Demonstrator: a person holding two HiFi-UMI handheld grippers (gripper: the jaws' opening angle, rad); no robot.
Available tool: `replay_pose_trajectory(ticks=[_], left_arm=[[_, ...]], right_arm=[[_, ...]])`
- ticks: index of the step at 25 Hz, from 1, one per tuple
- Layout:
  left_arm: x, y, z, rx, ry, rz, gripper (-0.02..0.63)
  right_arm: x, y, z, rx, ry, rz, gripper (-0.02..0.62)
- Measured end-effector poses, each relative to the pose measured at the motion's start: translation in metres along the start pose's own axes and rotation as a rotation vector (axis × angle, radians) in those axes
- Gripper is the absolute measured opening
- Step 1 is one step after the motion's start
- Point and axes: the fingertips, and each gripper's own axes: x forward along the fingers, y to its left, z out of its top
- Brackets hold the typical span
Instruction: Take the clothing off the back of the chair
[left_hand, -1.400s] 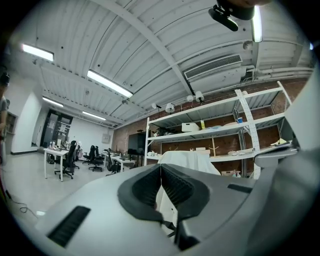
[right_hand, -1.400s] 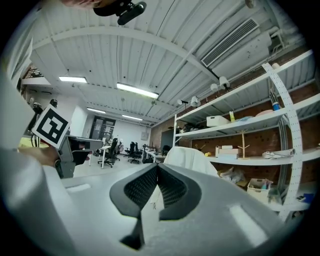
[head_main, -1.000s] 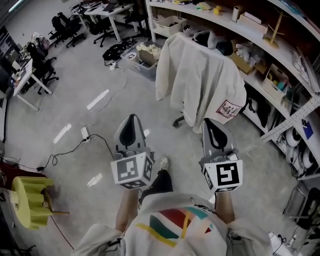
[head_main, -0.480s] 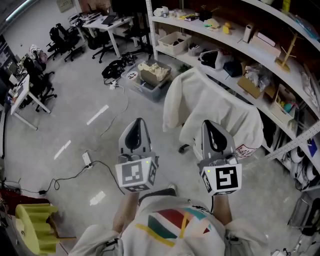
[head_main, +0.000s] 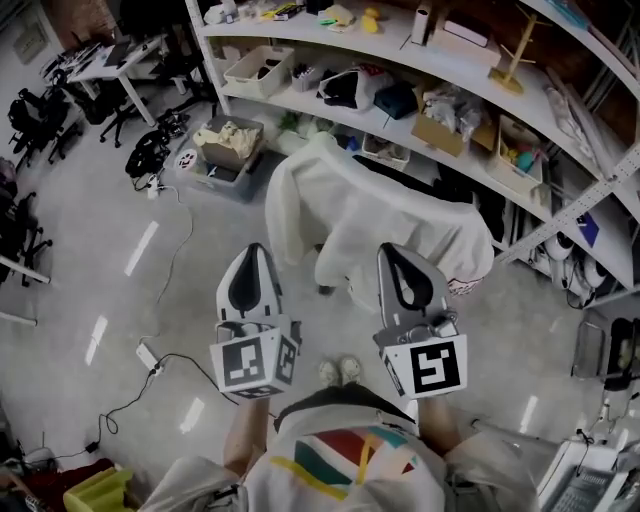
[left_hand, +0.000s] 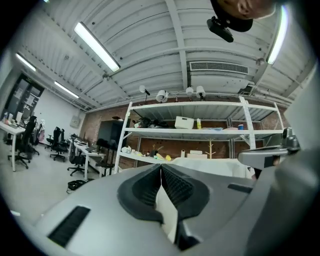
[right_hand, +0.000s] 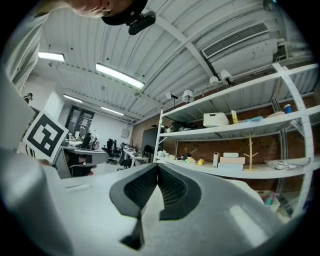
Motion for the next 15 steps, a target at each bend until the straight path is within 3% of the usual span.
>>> replay_pose_trajectory(ticks=[5, 15], left_arm=[[0.011, -0.031, -0.003, -0.005, 0.021, -0.062, 0.014], [0.029, -0.054, 0.005, 0.029, -0.005, -0.068, 0.014]], right_arm=[[-0.005, -0.022, 0.004, 0.020, -0.048, -0.069, 0.005], [-0.008, -0.043, -0.003, 0.043, -0.038, -0.061, 0.005]])
